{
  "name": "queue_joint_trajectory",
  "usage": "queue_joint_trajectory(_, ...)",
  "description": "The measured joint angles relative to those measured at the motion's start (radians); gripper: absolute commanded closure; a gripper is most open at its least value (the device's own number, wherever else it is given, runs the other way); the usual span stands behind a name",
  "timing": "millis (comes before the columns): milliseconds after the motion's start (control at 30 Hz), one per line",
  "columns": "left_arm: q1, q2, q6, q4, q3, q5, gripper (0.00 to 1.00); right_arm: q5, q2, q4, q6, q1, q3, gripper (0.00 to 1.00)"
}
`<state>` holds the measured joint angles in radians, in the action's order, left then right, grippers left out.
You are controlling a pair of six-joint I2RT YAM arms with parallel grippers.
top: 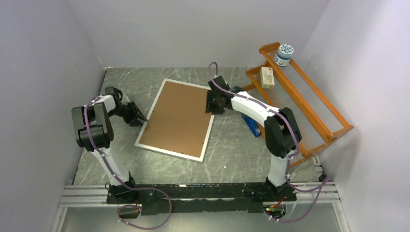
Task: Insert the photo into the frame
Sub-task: Adjust the photo frame at the center of the board.
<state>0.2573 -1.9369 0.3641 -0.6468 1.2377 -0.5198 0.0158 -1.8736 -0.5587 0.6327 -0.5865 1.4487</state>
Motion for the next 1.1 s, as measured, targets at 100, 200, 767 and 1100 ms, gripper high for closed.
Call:
queue_joint_trajectory(100, -0.034, 0.034, 0.022, 0.005, -0.056, -0.003, 0.65, -0.002, -0.017, -0.002, -0.002, 0.003, 0.038, 0.59)
queue_joint_trajectory(200, -0.1, 0.092, 0.046, -0.004, -0.121, 0.023, 0.65, -0.003, -0.045, -0.012, -0.002, 0.003, 0.089, 0.59)
queue_joint_trajectory(767, -0.222, 0.454, 0.232, 0.061, -0.482, -0.012, 0.59, 0.089, -0.247, -0.171, 0.023, -0.153, 0.345, 0.5)
queue_joint_trajectory(1100, -0.224, 0.893, 0.357, -0.199, -0.373, 0.372, 0.32, 0.182, -0.491, -0.315, 0.049, -0.336, 0.706, 0.46)
